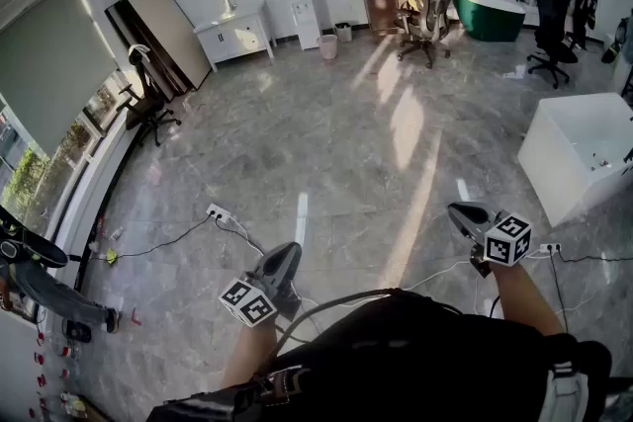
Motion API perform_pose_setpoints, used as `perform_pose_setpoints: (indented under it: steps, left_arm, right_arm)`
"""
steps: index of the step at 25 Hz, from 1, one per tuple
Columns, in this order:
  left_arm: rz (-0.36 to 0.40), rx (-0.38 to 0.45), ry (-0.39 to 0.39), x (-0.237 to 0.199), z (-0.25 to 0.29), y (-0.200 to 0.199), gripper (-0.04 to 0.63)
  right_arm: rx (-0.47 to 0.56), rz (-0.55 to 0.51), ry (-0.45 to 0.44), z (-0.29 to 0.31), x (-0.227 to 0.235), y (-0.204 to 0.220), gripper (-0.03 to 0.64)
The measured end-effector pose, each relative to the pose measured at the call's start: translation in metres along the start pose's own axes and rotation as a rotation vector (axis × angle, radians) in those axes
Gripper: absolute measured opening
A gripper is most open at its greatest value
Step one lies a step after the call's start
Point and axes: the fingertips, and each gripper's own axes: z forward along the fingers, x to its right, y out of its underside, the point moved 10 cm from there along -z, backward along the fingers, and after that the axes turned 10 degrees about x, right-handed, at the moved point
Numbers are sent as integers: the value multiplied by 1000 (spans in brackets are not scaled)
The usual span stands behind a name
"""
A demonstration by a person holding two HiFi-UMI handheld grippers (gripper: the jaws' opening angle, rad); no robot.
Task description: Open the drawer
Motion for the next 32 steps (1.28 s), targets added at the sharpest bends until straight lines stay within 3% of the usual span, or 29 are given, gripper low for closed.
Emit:
perform_pose_setpoints:
  steps: [4, 15, 21, 32]
  left_arm:
    - [5, -14, -13, -1, -8, -11, 0]
    - [1, -12, 20, -21, -28, -24, 0]
    - [-21, -17, 21, -30, -38, -24, 0]
    - [-43, -47, 42, -62, -61, -29, 0]
  right_arm:
    - [11, 43, 30, 3, -4, 4, 0]
    - [-3, 35, 36, 26, -29, 9, 0]
    - [44, 140, 41, 30, -34, 15, 2]
    - [84, 209, 119, 43, -46, 23, 2]
